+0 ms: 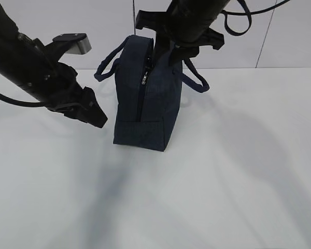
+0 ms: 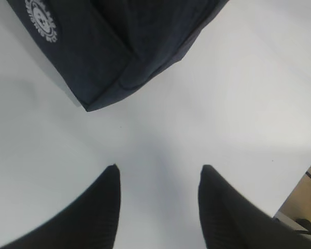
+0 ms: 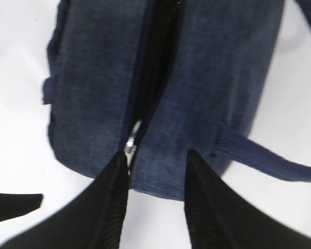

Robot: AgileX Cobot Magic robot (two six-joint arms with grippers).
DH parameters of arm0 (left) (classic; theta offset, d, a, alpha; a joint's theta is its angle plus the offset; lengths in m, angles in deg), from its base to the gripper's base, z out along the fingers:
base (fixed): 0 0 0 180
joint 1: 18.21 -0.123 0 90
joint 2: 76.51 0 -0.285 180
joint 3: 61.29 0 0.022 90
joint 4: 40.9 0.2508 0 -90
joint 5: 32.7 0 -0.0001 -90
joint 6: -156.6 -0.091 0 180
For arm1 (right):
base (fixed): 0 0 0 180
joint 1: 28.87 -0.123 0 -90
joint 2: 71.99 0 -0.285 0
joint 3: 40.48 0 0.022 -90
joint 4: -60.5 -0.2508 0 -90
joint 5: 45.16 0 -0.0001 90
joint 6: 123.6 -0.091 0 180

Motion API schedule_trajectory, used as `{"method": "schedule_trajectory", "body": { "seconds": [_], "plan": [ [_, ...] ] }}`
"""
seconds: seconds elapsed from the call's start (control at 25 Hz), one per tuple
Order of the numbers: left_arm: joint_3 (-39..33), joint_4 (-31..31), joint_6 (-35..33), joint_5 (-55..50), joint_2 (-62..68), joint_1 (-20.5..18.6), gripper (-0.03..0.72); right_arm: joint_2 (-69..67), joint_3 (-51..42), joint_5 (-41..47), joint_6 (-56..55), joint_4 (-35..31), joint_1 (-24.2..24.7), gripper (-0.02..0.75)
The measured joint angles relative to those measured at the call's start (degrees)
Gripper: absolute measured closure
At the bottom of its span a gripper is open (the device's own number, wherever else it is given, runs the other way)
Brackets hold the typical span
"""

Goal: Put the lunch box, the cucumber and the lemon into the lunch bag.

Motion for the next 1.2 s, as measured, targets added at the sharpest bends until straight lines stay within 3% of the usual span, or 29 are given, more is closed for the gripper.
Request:
{"method": "schedule_trajectory", "body": {
  "seconds": [1.2],
  "plan": [
    [0.0,-0.18,0.22,-0.24,0.0,-0.09,0.335,-6.31,2.71,-9.76,4.63,-3.34,0.0,0.461]
  ]
}}
